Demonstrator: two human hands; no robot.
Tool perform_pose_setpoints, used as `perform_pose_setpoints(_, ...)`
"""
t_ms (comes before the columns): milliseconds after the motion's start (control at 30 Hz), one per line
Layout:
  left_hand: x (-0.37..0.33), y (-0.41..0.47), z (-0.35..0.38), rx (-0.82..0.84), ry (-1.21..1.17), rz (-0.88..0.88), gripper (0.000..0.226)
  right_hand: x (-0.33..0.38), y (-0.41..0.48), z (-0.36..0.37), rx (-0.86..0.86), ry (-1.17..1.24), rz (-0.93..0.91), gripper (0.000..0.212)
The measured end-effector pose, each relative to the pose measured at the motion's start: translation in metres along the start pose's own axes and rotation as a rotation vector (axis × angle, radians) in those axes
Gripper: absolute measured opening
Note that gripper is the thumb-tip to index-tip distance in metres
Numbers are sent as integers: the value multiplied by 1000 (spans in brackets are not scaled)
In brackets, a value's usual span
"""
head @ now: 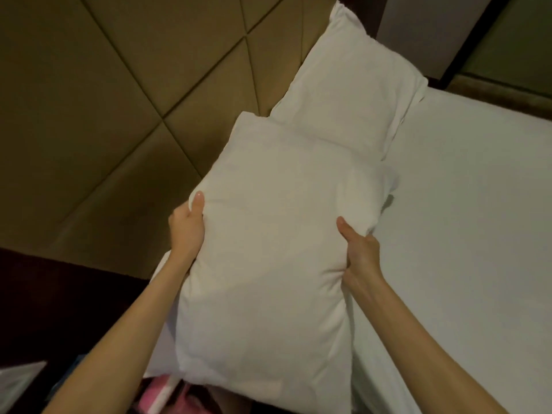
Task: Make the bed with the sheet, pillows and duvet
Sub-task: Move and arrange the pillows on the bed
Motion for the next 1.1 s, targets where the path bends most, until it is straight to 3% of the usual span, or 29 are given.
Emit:
perform_pose_setpoints(133, 34, 57, 4, 77, 321, 68, 41, -48, 33, 29, -13, -150, 44, 58)
perform_pose_setpoints(233, 77, 82, 29, 283, 560, 90, 22, -85, 57, 39, 44, -408, 144, 59)
perform_pose_setpoints(300, 110, 86, 41, 384, 657, 53, 25, -104, 66, 39, 65, -562, 205, 59)
perform_pose_setpoints(400, 125, 77, 43, 366, 577, 34, 41, -117, 77, 34, 43, -640, 185, 65)
perform_pose_setpoints(500, 130, 61, 38, 331, 550, 12, 48, -120, 84, 11, -98, -603, 148, 67)
perform_pose_setpoints(567, 138, 45, 32, 305, 525, -65, 51, -119, 88, -8, -207, -525, 152, 68)
perform_pose_setpoints(633, 144, 21, 31, 297, 502, -93, 53, -126, 85, -17, -203, -383, 244, 62)
perform_pose_setpoints(700, 145, -2, 34, 310, 499, -55, 55, -143, 74, -9, -74, -291, 365, 44)
perform_pose_setpoints(800, 138, -24, 41, 338, 533, 62, 58, -170, 61, 8, 47, -374, 408, 27)
perform_pose_setpoints(1000, 109, -40, 55, 364, 553, 283, 58, -172, 56, 0, 47, -390, 301, 27)
perform_pose_setpoints(1100, 109, -49, 71, 453, 638, 354, 60, -176, 37, -46, -98, -644, 266, 21)
Point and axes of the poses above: each hand's wrist, its own y-axis towards the middle knuckle, its own z-axis out of the palm, x = y × z, the point moved 6 cm from there along y, towards the middle knuckle, and after that the axes turned 1 degree about -y, right-handed, at the moved point
